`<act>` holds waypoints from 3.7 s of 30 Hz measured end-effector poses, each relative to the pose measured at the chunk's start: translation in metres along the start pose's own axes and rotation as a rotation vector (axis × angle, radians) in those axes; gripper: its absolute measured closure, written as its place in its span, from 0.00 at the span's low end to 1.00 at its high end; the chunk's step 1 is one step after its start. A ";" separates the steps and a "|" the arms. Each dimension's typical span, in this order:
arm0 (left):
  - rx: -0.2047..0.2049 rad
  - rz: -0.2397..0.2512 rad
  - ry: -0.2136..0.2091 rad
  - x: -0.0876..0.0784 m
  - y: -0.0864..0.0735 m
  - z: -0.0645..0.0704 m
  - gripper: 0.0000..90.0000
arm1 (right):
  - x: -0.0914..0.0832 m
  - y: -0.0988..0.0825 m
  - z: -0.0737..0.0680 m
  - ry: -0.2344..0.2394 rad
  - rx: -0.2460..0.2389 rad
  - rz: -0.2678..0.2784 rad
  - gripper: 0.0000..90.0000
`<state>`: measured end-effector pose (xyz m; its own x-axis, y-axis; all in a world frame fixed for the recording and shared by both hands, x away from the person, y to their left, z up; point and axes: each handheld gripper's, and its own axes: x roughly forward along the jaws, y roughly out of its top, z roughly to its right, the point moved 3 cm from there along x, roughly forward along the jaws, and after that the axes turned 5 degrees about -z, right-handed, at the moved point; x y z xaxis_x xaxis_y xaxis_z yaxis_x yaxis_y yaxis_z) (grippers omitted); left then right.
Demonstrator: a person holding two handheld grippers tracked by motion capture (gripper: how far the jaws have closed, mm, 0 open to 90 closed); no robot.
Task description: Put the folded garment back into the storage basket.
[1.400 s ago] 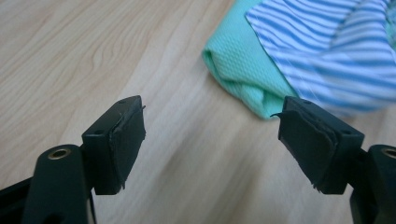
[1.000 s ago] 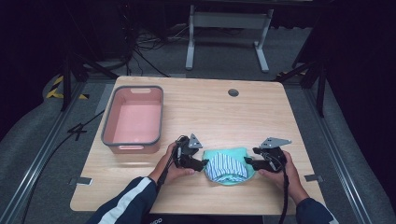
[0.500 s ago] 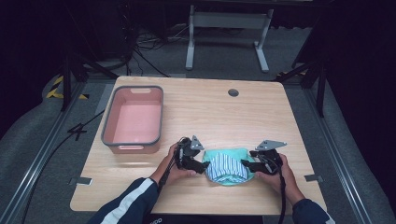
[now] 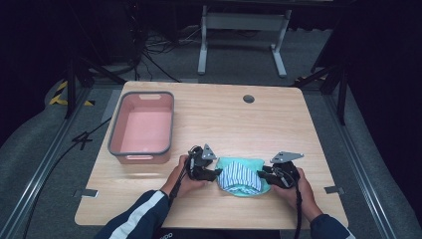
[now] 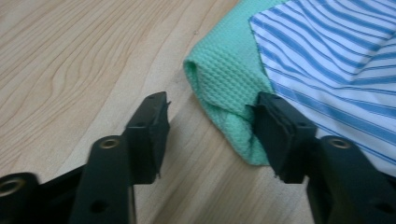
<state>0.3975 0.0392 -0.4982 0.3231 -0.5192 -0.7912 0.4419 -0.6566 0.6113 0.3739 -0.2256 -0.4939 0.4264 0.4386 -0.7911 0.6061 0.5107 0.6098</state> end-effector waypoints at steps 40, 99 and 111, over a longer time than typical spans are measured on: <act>0.096 -0.008 -0.071 -0.029 0.031 0.000 0.95 | -0.029 0.022 -0.003 0.007 -0.004 0.081 0.93; 0.036 0.042 0.111 -0.157 0.033 -0.071 0.95 | -0.049 0.159 -0.053 0.031 -0.157 0.196 0.93; -0.027 0.045 0.184 -0.187 0.012 -0.094 0.95 | -0.033 0.196 -0.077 0.076 -0.209 0.211 0.93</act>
<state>0.4210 0.1800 -0.3442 0.4892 -0.4373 -0.7546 0.4452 -0.6188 0.6472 0.4270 -0.0829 -0.3442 0.4717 0.6012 -0.6451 0.3552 0.5401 0.7630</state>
